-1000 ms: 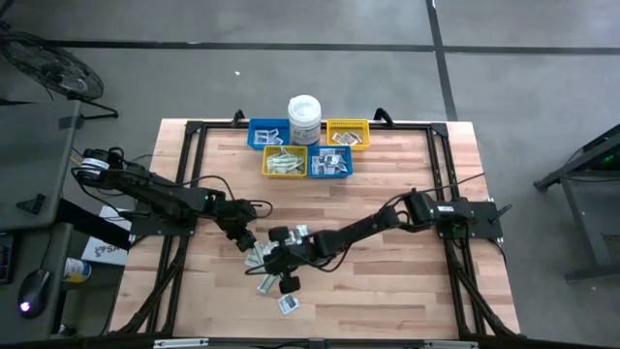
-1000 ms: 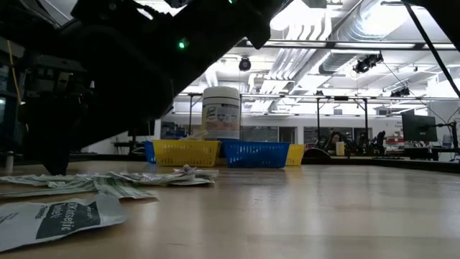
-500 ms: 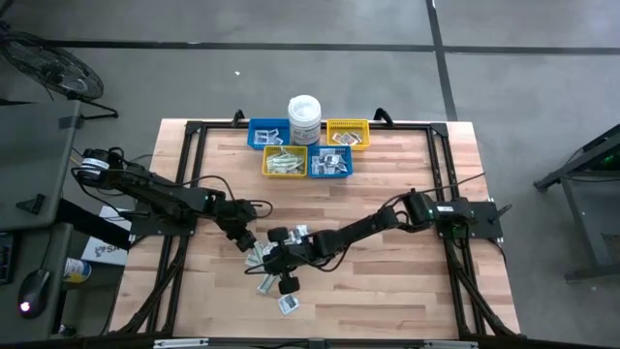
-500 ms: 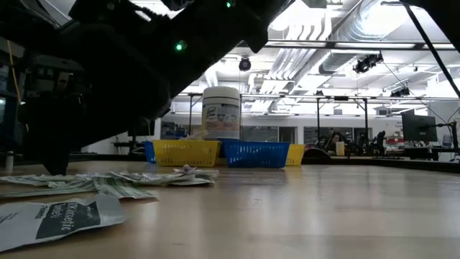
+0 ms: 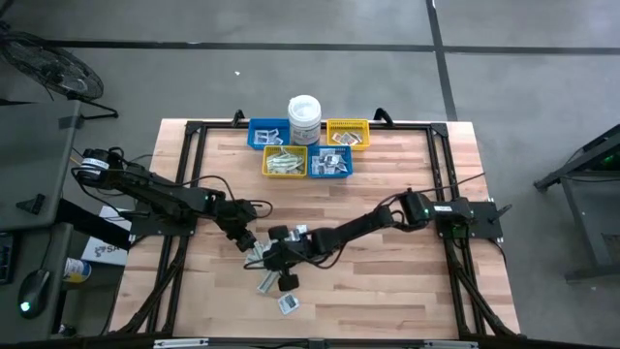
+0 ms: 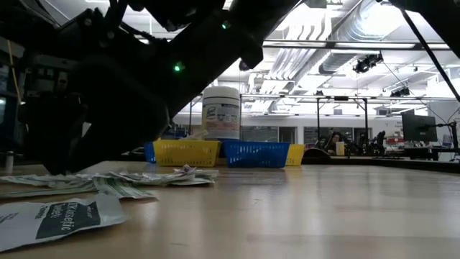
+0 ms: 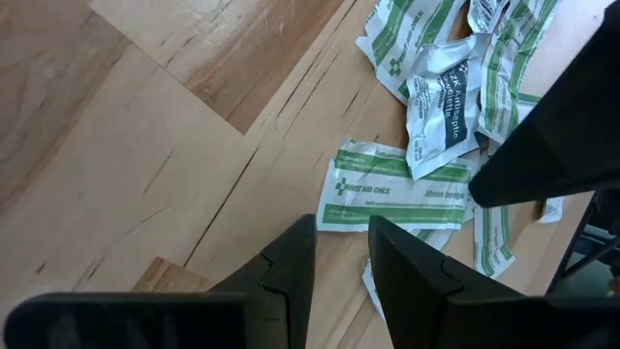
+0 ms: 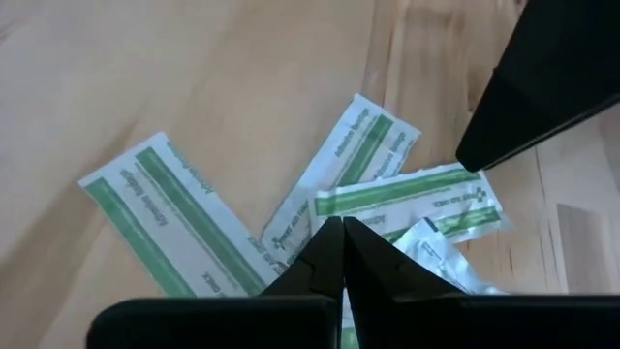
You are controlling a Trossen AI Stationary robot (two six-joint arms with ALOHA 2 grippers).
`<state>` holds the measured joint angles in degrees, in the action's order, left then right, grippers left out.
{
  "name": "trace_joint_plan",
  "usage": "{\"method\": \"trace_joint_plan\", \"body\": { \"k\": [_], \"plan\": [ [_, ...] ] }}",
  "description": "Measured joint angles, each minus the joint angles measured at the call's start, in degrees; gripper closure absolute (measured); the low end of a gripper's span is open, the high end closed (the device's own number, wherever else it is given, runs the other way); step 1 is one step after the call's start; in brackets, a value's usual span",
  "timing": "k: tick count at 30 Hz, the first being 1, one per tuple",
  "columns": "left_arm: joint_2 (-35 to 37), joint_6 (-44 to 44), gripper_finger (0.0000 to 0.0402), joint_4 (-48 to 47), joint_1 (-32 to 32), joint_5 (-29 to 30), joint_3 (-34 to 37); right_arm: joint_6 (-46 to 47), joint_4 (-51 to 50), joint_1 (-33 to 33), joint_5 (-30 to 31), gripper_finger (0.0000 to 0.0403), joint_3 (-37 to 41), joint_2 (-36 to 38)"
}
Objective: Pick & Place First Aid Supplies
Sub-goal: Put the green bandage pad into the left yellow bin
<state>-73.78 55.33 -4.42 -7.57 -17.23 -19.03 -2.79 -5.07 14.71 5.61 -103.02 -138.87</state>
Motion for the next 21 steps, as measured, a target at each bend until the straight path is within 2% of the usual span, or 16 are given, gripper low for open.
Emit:
{"method": "trace_joint_plan", "body": {
  "k": [21],
  "plan": [
    [0.0, 0.0, 0.0298, 0.4, 0.0, -0.4, 0.0, 1.5, 1.1, -0.7, -2.9, 0.0403, -0.2, -1.9]
  ]
}}
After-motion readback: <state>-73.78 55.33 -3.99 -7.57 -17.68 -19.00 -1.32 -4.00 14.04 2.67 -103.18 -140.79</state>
